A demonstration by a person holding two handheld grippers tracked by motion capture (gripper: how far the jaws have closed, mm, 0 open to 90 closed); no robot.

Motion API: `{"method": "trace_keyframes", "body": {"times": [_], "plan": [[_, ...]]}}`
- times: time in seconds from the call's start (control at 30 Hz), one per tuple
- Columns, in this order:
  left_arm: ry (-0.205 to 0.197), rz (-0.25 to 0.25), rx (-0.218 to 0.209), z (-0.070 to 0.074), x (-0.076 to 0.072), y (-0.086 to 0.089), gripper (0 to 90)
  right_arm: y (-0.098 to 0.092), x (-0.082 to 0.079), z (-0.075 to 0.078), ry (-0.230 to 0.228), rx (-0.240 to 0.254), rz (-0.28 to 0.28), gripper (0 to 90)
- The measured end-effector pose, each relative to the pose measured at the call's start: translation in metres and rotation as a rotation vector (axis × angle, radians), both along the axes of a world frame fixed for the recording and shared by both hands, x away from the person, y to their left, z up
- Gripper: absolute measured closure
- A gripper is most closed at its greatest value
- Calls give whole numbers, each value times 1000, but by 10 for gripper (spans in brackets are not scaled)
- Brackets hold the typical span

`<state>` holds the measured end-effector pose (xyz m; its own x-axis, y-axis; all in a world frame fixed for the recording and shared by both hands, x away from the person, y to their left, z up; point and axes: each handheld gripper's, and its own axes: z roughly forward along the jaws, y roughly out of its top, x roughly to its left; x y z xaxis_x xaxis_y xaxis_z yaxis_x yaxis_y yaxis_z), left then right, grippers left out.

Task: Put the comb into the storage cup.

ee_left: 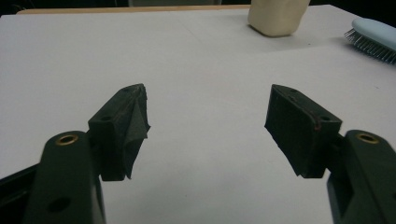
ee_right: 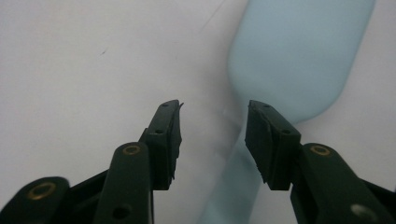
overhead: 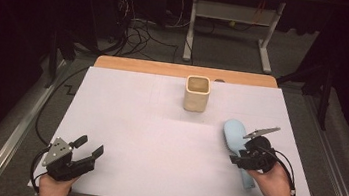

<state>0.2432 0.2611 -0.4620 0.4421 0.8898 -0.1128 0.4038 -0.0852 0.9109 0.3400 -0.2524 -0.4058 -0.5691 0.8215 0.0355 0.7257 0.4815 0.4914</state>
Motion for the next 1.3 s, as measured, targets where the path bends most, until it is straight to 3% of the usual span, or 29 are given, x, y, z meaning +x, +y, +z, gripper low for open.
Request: {"method": "trace_keyframes", "body": {"times": [0.4, 1.0, 1.2, 1.3], "plan": [[0, -1, -2, 0, 0, -1, 305, -17, 12, -12, 44, -24, -104, 498], [0, -2, -3, 0, 0, -1, 304, -10, 27, -29, 90, -54, -129, 512], [0, -4, -2, 0, 0, -1, 304, -8, 29, -30, 93, -69, -131, 543], [0, -3, -2, 0, 0, -1, 304, -7, 29, -30, 96, -74, -122, 616]]}}
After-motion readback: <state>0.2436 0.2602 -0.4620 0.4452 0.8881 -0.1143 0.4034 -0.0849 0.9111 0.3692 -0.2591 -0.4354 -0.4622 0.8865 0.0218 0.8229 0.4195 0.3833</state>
